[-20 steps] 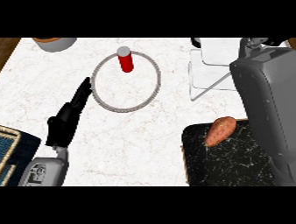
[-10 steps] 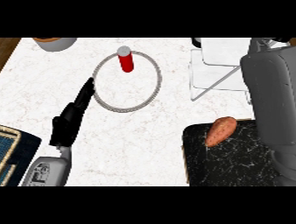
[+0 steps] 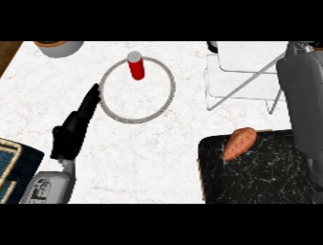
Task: Pick the cupcake from the tray and place it in the tiered shelf
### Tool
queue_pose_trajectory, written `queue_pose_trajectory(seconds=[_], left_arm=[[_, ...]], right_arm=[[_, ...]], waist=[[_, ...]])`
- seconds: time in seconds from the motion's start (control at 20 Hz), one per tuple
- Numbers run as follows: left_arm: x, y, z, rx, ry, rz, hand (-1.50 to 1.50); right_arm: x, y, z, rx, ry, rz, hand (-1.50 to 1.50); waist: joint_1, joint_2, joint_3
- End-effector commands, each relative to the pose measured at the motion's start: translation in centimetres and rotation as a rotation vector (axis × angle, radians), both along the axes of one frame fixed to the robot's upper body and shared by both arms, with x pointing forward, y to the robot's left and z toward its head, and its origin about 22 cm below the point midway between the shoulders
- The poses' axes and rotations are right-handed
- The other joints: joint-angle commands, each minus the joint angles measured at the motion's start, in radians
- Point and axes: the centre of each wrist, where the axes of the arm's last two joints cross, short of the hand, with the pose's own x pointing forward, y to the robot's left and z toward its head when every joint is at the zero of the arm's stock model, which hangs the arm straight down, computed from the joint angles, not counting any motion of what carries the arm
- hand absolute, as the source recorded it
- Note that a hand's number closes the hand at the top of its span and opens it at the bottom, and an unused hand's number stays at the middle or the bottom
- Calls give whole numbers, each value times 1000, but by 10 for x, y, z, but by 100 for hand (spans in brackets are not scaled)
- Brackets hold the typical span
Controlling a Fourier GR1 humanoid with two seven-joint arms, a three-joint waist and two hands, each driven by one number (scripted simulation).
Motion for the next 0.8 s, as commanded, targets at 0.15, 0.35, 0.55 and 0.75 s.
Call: queue_pose_trajectory(seconds=[0.15, 0.35, 0.55, 0.75], left_arm=[[-10, 5, 2, -3, -3, 8, 0], [-7, -6, -12, -6, 12, -3, 0], [-4, -5, -12, -20, 6, -2, 0], [-6, 11, 2, 10, -14, 13, 0]], right_arm=[[-12, -14, -17, 21, 48, -157, -150], [-24, -14, -11, 127, -6, -92, -150], [-25, -13, 12, 195, -71, -14, -150], [-30, -17, 17, 220, -44, 40, -150]], waist=[[-5, 1, 4], [-8, 3, 4], [-4, 4, 4], [-2, 3, 4]])
